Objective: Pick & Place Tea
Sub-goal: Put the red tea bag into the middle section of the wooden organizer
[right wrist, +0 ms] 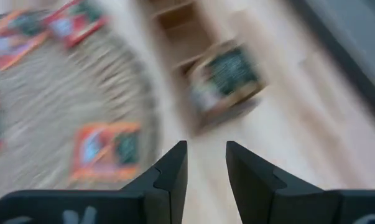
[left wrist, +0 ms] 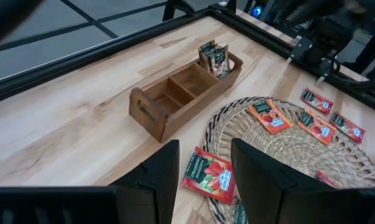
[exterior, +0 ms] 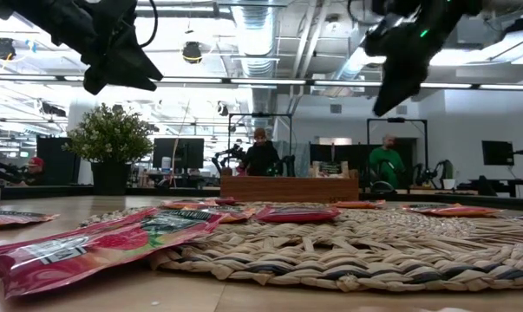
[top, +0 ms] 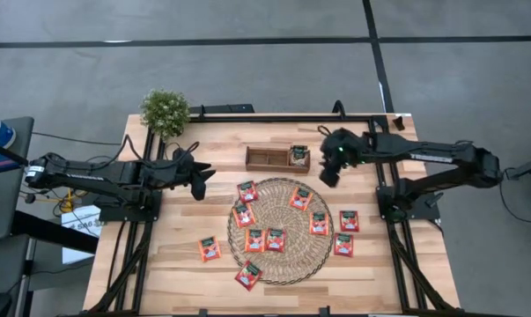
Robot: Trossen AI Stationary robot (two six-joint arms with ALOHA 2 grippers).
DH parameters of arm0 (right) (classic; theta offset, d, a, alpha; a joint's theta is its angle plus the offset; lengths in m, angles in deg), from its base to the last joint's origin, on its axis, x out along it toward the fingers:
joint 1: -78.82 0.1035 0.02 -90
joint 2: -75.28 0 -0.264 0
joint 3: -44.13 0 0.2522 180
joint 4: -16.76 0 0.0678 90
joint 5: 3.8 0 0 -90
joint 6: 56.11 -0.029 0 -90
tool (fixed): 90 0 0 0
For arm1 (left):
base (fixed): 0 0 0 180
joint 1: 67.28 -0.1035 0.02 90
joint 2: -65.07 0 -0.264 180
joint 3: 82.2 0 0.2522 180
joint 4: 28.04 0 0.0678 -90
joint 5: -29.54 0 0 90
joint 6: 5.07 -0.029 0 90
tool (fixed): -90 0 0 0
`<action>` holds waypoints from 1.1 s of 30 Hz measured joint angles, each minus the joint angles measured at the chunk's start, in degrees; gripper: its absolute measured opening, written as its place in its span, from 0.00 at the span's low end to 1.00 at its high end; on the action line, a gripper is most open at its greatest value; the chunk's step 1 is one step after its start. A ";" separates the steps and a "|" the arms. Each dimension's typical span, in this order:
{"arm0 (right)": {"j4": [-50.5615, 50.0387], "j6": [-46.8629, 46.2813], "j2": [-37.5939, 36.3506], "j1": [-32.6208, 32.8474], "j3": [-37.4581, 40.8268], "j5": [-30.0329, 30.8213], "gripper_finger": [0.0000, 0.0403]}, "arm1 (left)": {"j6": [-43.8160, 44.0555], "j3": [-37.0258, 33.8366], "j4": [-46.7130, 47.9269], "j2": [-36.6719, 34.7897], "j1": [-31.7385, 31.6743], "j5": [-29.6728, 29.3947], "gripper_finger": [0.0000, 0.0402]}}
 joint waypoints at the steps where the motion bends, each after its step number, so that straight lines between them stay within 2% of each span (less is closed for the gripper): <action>1: -1.87 -1.57 -1.08 1.41 -0.42 -0.82 0.25 | -0.01 0.00 0.21 0.00 0.00 0.00 0.34; 10: -15.69 -17.75 -8.83 16.63 -0.54 -1.29 0.25 | -0.02 0.00 2.73 0.00 0.00 0.00 0.34; 14: -21.99 -23.98 -9.02 23.34 -0.52 -1.27 0.25 | -0.01 0.00 3.91 0.00 0.00 0.00 0.34; 17: -24.83 -25.21 -7.51 27.56 -0.38 -1.29 0.25 | 0.03 0.00 4.42 0.37 -0.01 0.00 0.34; 24: -24.25 -24.26 -1.60 33.26 3.71 -1.25 0.25 | 0.35 0.00 4.66 3.34 0.00 0.01 0.34; 33: -15.15 -20.61 4.42 35.10 10.97 -1.17 0.25 | 1.70 0.00 4.08 9.41 0.00 3.75 0.34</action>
